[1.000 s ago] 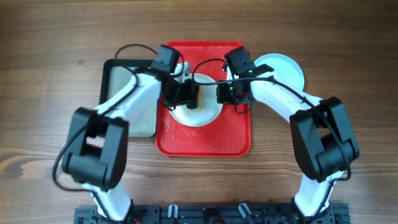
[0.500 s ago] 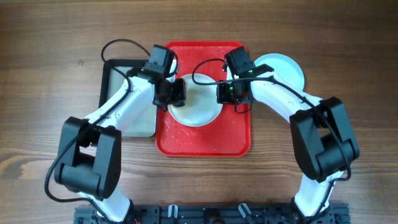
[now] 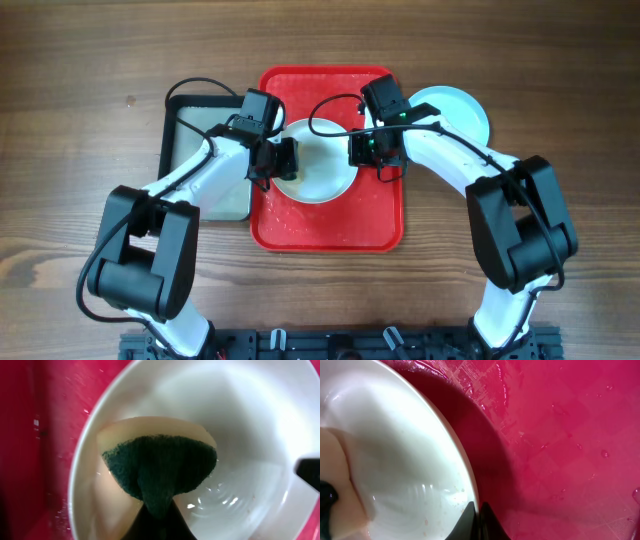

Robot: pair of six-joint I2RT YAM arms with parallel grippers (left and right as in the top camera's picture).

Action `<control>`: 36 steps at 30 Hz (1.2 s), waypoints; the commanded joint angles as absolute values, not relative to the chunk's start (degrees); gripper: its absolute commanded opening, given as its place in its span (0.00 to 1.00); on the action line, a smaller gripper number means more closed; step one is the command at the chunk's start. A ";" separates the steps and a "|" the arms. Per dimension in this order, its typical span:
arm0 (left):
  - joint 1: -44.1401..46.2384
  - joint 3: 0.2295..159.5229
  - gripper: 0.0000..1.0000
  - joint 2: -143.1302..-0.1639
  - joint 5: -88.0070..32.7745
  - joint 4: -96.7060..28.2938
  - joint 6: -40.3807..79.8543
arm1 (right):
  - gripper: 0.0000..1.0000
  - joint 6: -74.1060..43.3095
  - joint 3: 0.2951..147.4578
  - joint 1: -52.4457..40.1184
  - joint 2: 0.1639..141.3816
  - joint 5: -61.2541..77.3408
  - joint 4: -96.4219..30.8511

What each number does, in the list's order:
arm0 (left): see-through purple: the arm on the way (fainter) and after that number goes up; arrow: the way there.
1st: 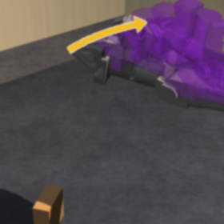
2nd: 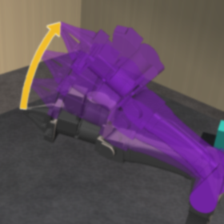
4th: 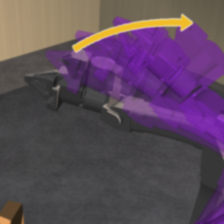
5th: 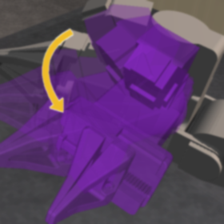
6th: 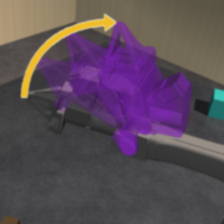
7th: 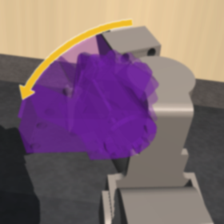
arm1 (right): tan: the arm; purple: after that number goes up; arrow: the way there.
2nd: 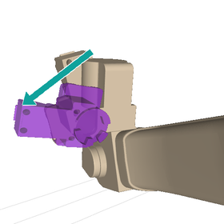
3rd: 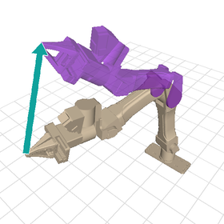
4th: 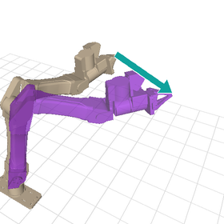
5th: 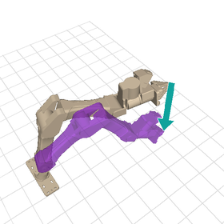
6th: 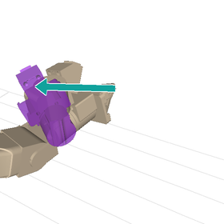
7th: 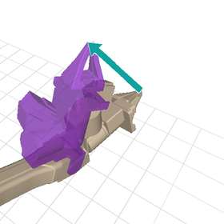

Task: Clean dirty plates on tray and stack at the side
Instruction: 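Scrub the white plate surface with the sponge in the left gripper, then return the sponge to the black tray with the left gripper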

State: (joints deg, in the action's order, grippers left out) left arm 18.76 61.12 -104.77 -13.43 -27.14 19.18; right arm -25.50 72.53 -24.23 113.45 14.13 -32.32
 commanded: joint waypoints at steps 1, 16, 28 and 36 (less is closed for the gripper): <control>20.05 60.10 0.04 -105.01 -16.69 -26.39 18.48 | 0.04 -25.50 72.51 -24.58 114.56 15.05 -32.14; 23.94 60.10 0.04 -108.73 -18.94 -22.55 19.99 | 0.04 -25.47 72.51 -24.58 114.56 15.05 -32.29; 24.27 60.10 0.04 -108.73 -36.62 -15.16 20.01 | 0.04 -25.50 72.51 -24.58 114.56 15.05 -32.25; 19.73 60.27 0.04 -105.67 -36.60 -15.16 19.94 | 0.04 -25.45 72.51 -24.58 114.56 15.03 -32.25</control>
